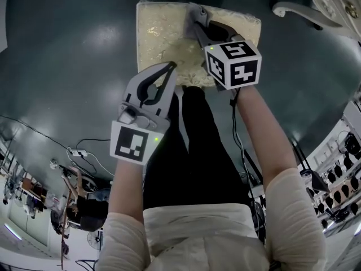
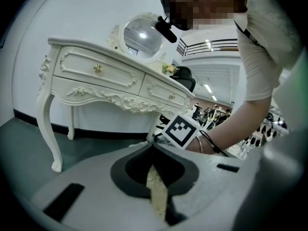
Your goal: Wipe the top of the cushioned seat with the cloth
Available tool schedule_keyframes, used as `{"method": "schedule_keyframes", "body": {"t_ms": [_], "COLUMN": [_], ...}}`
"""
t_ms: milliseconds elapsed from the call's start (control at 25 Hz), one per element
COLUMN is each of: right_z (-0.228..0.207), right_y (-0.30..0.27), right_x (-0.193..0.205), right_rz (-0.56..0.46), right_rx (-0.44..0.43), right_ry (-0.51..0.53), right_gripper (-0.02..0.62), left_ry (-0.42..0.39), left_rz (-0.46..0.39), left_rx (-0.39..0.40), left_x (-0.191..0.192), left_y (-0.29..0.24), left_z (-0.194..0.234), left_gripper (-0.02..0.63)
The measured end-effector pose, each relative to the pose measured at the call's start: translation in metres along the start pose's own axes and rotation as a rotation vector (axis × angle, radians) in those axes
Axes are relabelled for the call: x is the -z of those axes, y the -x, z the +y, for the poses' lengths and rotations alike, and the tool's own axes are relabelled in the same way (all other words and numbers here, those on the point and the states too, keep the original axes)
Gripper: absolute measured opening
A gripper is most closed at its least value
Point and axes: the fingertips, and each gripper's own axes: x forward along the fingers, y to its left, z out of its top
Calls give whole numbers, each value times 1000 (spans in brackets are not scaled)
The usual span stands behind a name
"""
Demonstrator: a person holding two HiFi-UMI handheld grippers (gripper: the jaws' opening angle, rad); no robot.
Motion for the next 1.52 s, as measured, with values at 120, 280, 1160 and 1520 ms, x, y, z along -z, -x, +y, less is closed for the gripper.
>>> {"method": "schedule_keyframes", "body": {"t_ms": [120,280,1160,1520], "right_z": [-13,-37,-123,-44], "right_y": [10,25,87,112], "right_x": [5,13,74,39], "right_rz": [7,10,75,-2], "right_rx": [15,53,298,188], "right_ry": [2,-1,-88,-71], "right_gripper": [28,28,28,29], "left_ry": [-11,-46,-200,-303], "left_rz": [-5,-5,39,30], "left_rx": [10,30,162,162], "left_x": [-4,-9,13,-7], "left_y": [-6,-14,-29,12], "left_z": [-12,-28,-85,-84], "left_gripper": [3,3,3,3]}}
